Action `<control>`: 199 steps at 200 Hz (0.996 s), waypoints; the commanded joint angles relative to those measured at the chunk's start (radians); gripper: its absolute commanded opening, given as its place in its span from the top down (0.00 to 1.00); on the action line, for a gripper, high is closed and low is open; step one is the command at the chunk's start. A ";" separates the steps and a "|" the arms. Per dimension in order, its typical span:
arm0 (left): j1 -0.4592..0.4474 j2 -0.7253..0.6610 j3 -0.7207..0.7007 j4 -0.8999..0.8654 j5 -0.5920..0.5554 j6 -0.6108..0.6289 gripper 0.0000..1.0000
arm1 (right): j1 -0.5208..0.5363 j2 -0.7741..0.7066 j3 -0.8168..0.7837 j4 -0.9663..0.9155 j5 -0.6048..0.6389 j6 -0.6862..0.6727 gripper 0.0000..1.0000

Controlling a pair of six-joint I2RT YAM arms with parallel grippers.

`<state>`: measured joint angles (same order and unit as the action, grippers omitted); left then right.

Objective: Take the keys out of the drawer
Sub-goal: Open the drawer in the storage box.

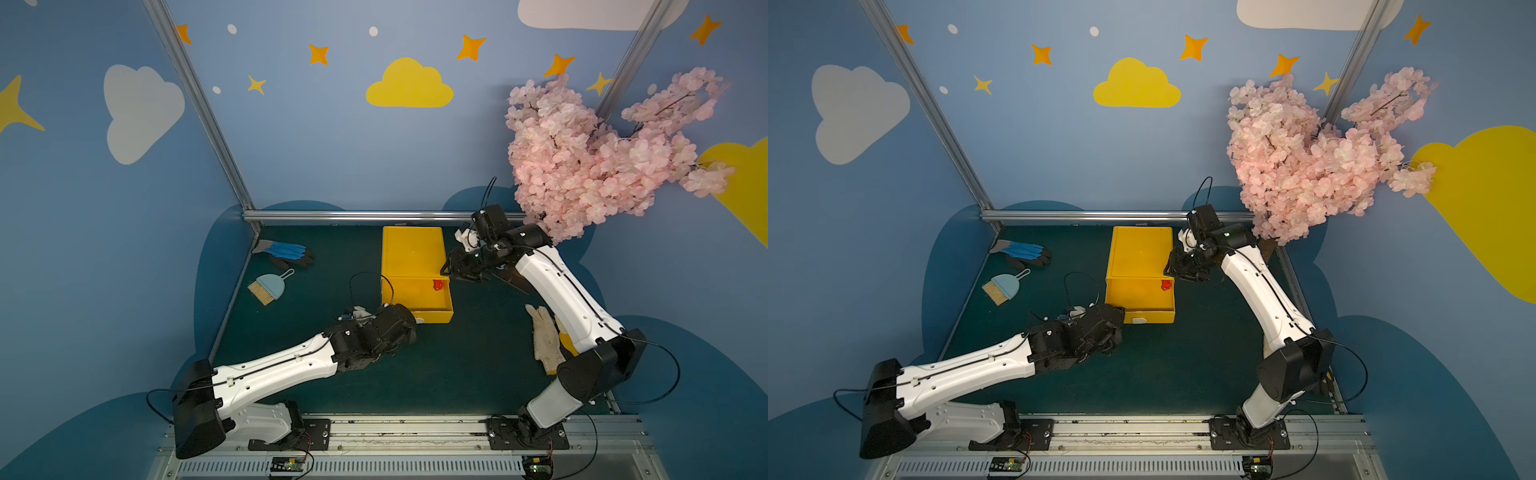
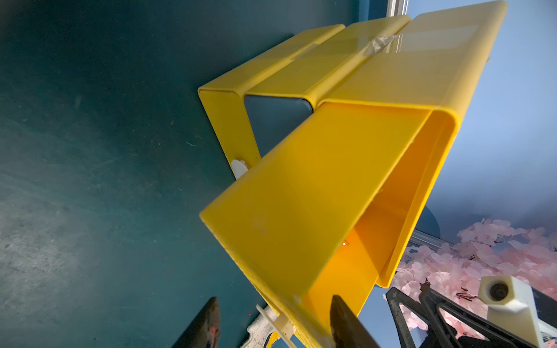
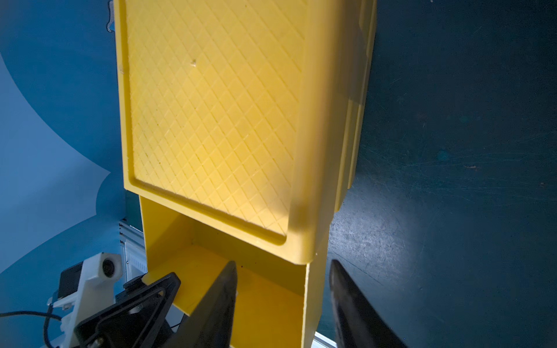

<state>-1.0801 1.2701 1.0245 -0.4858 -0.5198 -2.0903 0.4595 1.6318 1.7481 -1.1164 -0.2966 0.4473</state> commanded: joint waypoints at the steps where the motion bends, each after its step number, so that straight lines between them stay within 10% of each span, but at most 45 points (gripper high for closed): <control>1: -0.023 -0.015 -0.006 -0.087 0.050 -0.123 0.41 | 0.010 -0.035 -0.010 -0.008 0.013 -0.002 0.49; 199: -0.106 -0.160 0.103 -0.331 -0.094 -0.105 0.44 | 0.073 -0.167 -0.011 -0.089 0.100 -0.101 0.57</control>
<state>-1.1854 1.1461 1.0809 -0.7544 -0.5533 -2.0903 0.5056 1.5063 1.7111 -1.1522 -0.2470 0.4057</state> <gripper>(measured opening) 0.565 0.460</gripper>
